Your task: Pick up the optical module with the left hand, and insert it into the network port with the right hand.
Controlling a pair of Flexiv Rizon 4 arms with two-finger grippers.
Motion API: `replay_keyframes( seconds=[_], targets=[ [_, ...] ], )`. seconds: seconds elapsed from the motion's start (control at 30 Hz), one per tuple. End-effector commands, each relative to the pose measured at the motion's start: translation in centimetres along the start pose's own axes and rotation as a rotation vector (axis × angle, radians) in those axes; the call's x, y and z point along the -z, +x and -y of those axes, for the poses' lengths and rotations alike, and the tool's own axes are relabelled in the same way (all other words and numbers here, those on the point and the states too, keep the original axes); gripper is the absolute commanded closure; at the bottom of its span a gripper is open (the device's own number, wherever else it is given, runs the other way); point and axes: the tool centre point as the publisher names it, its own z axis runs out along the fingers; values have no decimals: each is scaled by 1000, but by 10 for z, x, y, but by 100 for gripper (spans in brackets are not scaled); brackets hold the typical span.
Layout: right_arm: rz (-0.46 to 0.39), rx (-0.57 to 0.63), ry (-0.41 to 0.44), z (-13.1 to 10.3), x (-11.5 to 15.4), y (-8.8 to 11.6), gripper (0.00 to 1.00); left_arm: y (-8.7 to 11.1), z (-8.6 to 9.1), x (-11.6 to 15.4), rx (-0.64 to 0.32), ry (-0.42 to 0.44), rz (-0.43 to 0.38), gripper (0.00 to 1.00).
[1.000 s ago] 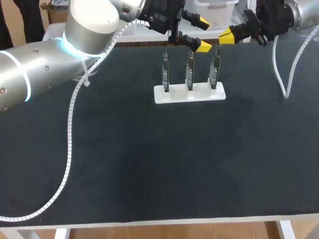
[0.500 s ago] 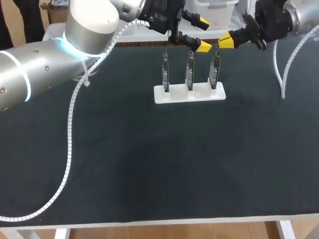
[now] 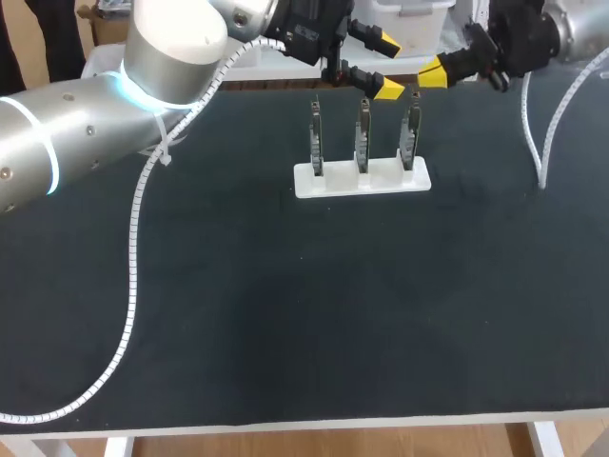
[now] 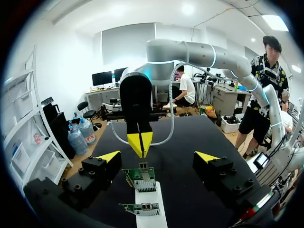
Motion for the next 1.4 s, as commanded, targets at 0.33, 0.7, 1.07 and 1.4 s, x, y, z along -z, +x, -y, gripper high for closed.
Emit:
replay_keyframes(
  seconds=[0.33, 0.7, 1.07, 1.4],
  targets=[
    [-7, -33, -13, 2, -5, 13, 100, -1, -2, -1, 2, 4, -5, 0],
    [-5, -52, -16, -1, -6, 19, 100, -1, -2, -1, 2, 4, -5, 0],
    [-1, -62, -16, -1, -8, 24, 100, -1, -2, -1, 2, 4, -5, 0],
    [0, -69, -12, 0, -8, 26, 100, -1, -2, -1, 2, 4, -5, 0]
  ],
)
